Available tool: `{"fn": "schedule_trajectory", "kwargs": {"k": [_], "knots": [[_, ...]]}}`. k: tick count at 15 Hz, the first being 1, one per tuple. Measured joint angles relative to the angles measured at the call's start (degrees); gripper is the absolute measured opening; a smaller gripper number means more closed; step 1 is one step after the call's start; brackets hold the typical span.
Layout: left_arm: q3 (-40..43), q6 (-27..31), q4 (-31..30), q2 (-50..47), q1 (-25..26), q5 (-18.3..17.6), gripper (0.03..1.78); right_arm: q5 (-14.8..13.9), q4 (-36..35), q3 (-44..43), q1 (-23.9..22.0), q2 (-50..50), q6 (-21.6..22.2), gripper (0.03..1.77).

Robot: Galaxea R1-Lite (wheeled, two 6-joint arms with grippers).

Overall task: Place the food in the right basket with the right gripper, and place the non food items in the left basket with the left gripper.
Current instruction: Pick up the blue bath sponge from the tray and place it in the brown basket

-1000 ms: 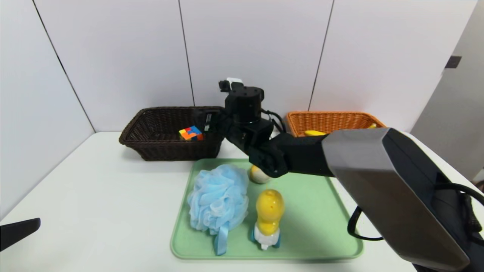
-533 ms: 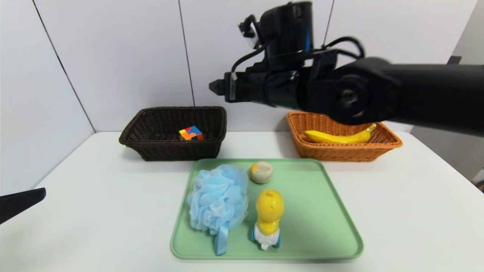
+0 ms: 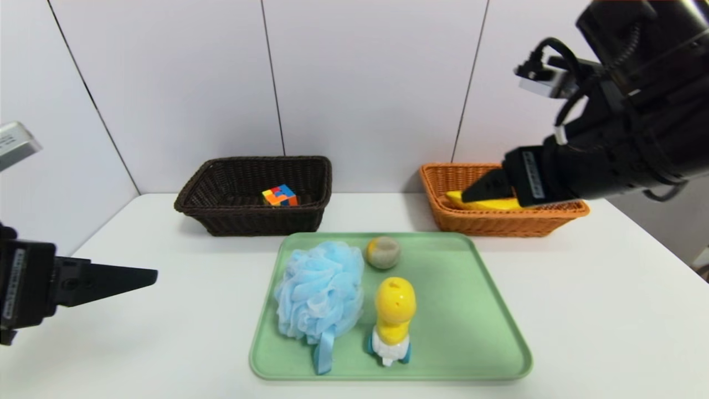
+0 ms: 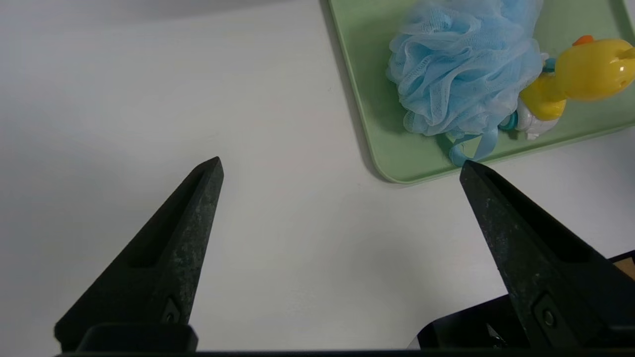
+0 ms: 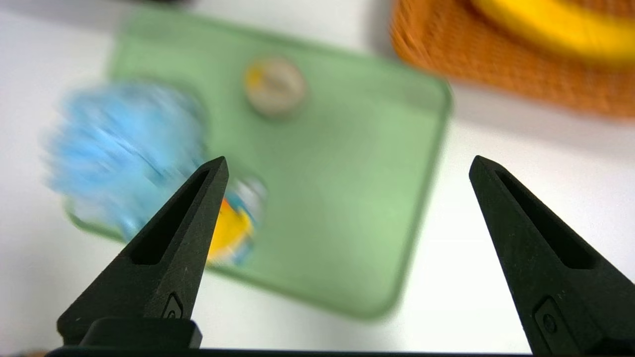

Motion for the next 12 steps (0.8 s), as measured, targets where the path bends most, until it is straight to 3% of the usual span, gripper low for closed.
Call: {"fn": "schedule_trajectory", "kwargs": {"k": [5, 9, 12], "knots": [[-7.1, -5.2, -2.9, 13.9, -11.8, 7.2, 1.69, -1.6, 0.7, 18.7, -7.8, -14.0, 0.4, 1.69], [-12.8, -10.5, -3.1, 22.4, -17.2, 9.6, 1.69, -2.5, -12.2, 29.5, -17.2, -19.1, 0.3, 1.69], [-18.2, -13.8, -0.7, 27.6, -19.6, 9.8, 1.69, -2.4, -13.7, 31.8, -19.4, -19.9, 0.8, 1.69]]}}
